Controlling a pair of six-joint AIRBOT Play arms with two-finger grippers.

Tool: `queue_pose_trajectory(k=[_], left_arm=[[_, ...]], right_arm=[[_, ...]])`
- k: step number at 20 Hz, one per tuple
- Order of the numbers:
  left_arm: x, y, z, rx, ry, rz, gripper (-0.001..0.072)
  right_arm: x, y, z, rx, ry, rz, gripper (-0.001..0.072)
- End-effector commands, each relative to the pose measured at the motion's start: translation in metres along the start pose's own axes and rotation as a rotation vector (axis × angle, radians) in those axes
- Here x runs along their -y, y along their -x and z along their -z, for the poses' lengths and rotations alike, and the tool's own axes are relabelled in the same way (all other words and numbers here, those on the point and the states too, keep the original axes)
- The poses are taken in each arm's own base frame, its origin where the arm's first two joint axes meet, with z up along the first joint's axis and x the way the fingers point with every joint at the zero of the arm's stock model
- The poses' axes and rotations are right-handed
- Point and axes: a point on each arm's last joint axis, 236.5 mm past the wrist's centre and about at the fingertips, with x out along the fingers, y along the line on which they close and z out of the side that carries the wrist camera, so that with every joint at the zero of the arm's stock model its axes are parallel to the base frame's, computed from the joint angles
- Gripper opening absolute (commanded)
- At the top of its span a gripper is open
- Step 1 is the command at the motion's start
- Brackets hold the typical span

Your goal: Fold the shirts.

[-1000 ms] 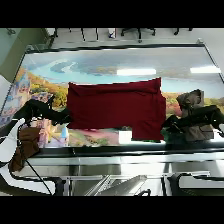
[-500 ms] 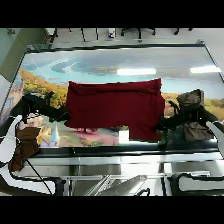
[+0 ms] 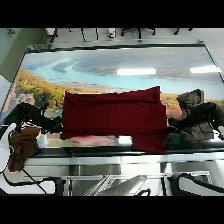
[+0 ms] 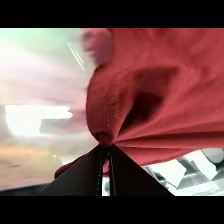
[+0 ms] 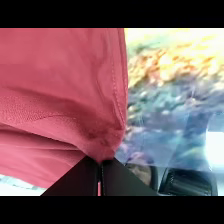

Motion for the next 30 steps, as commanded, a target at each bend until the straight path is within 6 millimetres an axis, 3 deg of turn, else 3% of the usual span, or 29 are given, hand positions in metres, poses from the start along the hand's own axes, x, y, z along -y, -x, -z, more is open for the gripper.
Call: queue_pose_trajectory(k=[1, 3, 6, 8, 10, 13, 17, 20, 23, 24, 25, 26, 27, 28, 29, 30], left_arm=[[-0.001, 0.02, -0.005, 0.049, -0.001, -0.001, 0.0023], [0.018, 0.041, -0.025, 0.111, -0.062, -0.01, 0.0023], [0.055, 0.077, -0.063, 0.232, -0.153, -0.019, 0.0022], [0.076, 0.099, -0.091, 0.303, -0.183, -0.016, 0.0022], [0.096, 0.108, -0.121, 0.35, -0.217, -0.012, 0.0022], [0.117, 0.096, -0.163, 0.401, -0.261, -0.009, 0.0022], [0.126, 0.061, -0.209, 0.404, -0.266, -0.005, 0.0022], [0.125, 0.036, -0.226, 0.376, -0.262, -0.008, 0.0022], [0.119, 0.022, -0.23, 0.342, -0.248, -0.01, 0.0023], [0.119, 0.021, -0.231, 0.343, -0.243, -0.007, 0.0063], [0.122, 0.021, -0.232, 0.35, -0.247, -0.006, 0.032], [0.125, 0.022, -0.233, 0.357, -0.25, -0.003, 0.0633], [0.127, 0.022, -0.231, 0.355, -0.245, -0.001, 0.0713], [0.129, 0.025, -0.229, 0.352, -0.242, 0.0, 0.0714], [0.131, 0.029, -0.227, 0.354, -0.245, 0.002, 0.0714], [0.14, 0.036, -0.223, 0.358, -0.249, 0.028, 0.0714]], right_arm=[[-0.038, 0.021, -0.026, 0.109, 0.043, -0.128, 0.0017], [-0.071, 0.048, -0.063, 0.251, 0.073, -0.224, 0.0017], [-0.099, 0.074, -0.106, 0.362, 0.156, -0.218, 0.0017], [-0.118, 0.079, -0.135, 0.395, 0.199, -0.218, 0.0017], [-0.128, 0.074, -0.164, 0.418, 0.208, -0.217, 0.0017], [-0.132, 0.057, -0.205, 0.437, 0.213, -0.212, 0.0017], [-0.12, 0.021, -0.237, 0.395, 0.19, -0.208, 0.0018], [-0.111, 0.001, -0.253, 0.396, 0.177, -0.2, 0.0018], [-0.108, 0.0, -0.255, 0.399, 0.2, -0.188, 0.0019], [-0.109, 0.001, -0.255, 0.4, 0.21, -0.187, 0.0019], [-0.11, 0.002, -0.255, 0.401, 0.211, -0.188, 0.002], [-0.111, 0.004, -0.255, 0.4, 0.225, -0.189, 0.0083], [-0.113, 0.006, -0.254, 0.398, 0.246, -0.189, 0.0276], [-0.116, 0.013, -0.252, 0.385, 0.28, -0.191, 0.0521], [-0.116, 0.022, -0.248, 0.364, 0.302, -0.189, 0.063], [-0.111, 0.032, -0.245, 0.342, 0.325, -0.171, 0.0656]])
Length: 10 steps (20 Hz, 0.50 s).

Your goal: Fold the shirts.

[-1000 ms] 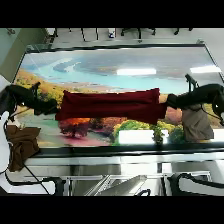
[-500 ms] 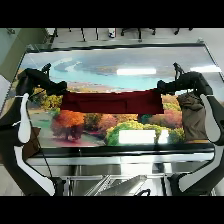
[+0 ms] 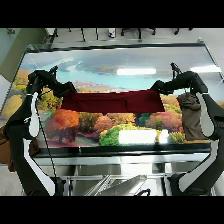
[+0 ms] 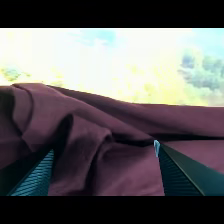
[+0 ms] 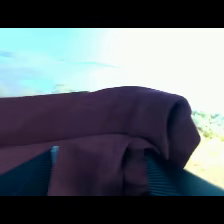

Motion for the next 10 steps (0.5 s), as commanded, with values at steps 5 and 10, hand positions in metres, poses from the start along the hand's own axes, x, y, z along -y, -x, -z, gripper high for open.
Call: queue_pose_trajectory(k=[5, 10], left_arm=[[0.037, 0.072, -0.018, 0.105, 0.02, 0.126, 0.0714], [0.04, 0.13, -0.013, 0.138, 0.015, 0.128, 0.0713]], right_arm=[[0.036, 0.04, 0.028, -0.188, 0.011, 0.024, 0.072], [0.029, 0.006, 0.053, -0.278, -0.025, -0.114, 0.072]])
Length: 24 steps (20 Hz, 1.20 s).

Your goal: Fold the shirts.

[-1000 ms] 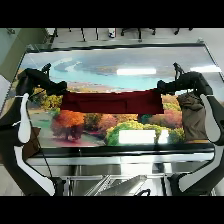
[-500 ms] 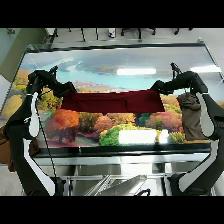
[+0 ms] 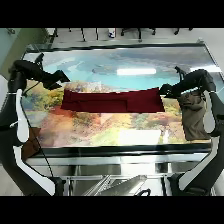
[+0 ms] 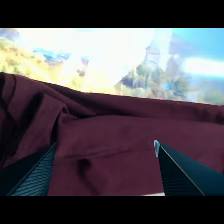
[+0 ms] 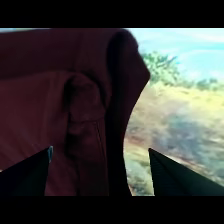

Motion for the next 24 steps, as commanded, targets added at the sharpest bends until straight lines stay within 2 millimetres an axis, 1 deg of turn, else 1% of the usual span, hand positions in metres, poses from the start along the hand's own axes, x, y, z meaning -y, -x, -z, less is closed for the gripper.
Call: queue_pose_trajectory(k=[1, 3, 4, 5, 6, 7, 8, 9, 10, 12, 14, 16, 17, 19, 21, 22, 24], left_arm=[[0.017, 0.039, -0.004, 0.045, -0.017, 0.016, 0.0713], [0.031, 0.055, -0.01, 0.092, -0.042, 0.024, 0.0713], [0.04, 0.058, -0.01, 0.101, -0.057, 0.029, 0.0712], [0.049, 0.06, -0.008, 0.102, -0.073, 0.035, 0.0685], [0.057, 0.059, -0.004, 0.093, -0.087, 0.04, 0.0449], [0.067, 0.054, 0.002, 0.076, -0.104, 0.048, 0.0093], [0.076, 0.049, 0.006, 0.066, -0.122, 0.054, 0.0024], [0.089, 0.042, 0.009, 0.059, -0.142, 0.065, 0.0024], [0.102, 0.035, 0.013, 0.056, -0.164, 0.075, 0.0024], [0.131, 0.015, 0.023, 0.042, -0.212, 0.099, 0.0023], [0.161, -0.019, 0.044, -0.005, -0.262, 0.122, 0.0023], [0.193, -0.066, 0.074, -0.065, -0.313, 0.146, 0.0023], [0.208, -0.096, 0.089, -0.084, -0.334, 0.156, 0.0023], [0.235, -0.151, 0.122, -0.109, -0.373, 0.174, 0.0023], [0.257, -0.197, 0.156, -0.123, -0.408, 0.19, 0.0023], [0.266, -0.215, 0.171, -0.122, -0.421, 0.198, 0.0023], [0.286, -0.237, 0.196, -0.132, -0.401, 0.247, 0.0023]], right_arm=[[-0.005, -0.022, 0.013, -0.066, -0.013, -0.091, 0.0719], [-0.004, -0.034, 0.017, -0.091, -0.017, -0.095, 0.0716], [-0.005, -0.041, 0.019, -0.101, -0.018, -0.098, 0.0713], [-0.006, -0.048, 0.02, -0.108, -0.015, -0.097, 0.0712], [-0.009, -0.053, 0.02, -0.111, -0.009, -0.095, 0.0708], [-0.012, -0.058, 0.018, -0.105, -0.002, -0.091, 0.0565], [-0.015, -0.06, 0.016, -0.1, 0.008, -0.087, 0.0236], [-0.018, -0.061, 0.014, -0.093, 0.015, -0.087, 0.0073], [-0.021, -0.06, 0.012, -0.09, 0.03, -0.087, 0.0018], [-0.027, -0.05, 0.003, -0.062, 0.045, -0.081, 0.0019], [-0.041, -0.028, -0.007, -0.019, 0.079, -0.071, 0.0019], [-0.061, 0.001, -0.014, 0.028, 0.12, -0.065, 0.0019], [-0.073, 0.016, -0.015, 0.044, 0.146, -0.065, 0.0018], [-0.099, 0.048, -0.012, 0.07, 0.199, -0.065, 0.0018], [-0.125, 0.08, -0.006, 0.095, 0.253, -0.068, 0.0019], [-0.14, 0.095, -0.002, 0.112, 0.28, -0.073, 0.0019], [-0.163, 0.123, 0.004, 0.156, 0.327, -0.074, 0.0019]])
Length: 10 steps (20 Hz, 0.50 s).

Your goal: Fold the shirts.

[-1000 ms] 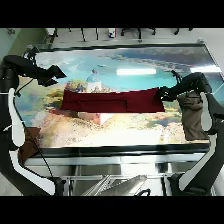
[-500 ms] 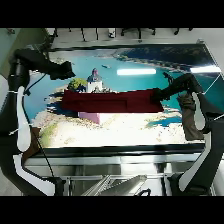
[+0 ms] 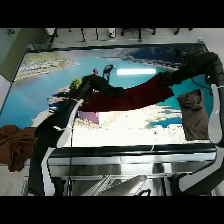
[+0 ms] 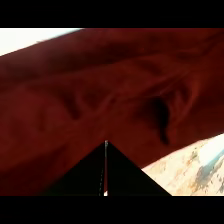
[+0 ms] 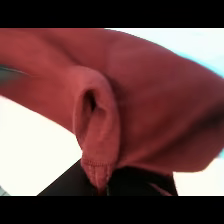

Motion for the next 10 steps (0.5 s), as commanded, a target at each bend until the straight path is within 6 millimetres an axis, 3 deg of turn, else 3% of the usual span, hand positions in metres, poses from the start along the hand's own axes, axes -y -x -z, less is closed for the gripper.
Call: queue_pose_trajectory(k=[1, 4, 7, 9, 10], left_arm=[[0.044, -0.064, 0.022, 0.021, 0.017, 0.085, 0.0023], [0.057, -0.075, 0.025, 0.036, 0.025, 0.107, 0.0022], [0.055, -0.075, 0.023, 0.04, 0.075, 0.108, 0.0023], [0.055, -0.064, 0.018, 0.031, 0.118, 0.131, 0.0023], [0.057, -0.05, 0.013, 0.024, 0.137, 0.153, 0.0023]], right_arm=[[-0.049, 0.05, -0.003, 0.061, 0.093, 0.0, 0.0019], [-0.069, 0.07, 0.001, 0.075, 0.132, 0.004, 0.0018], [-0.074, 0.07, 0.008, 0.047, 0.139, -0.005, 0.0019], [-0.073, 0.07, 0.006, 0.055, 0.14, -0.002, 0.0018], [-0.073, 0.07, 0.006, 0.057, 0.139, 0.0, 0.0018]])
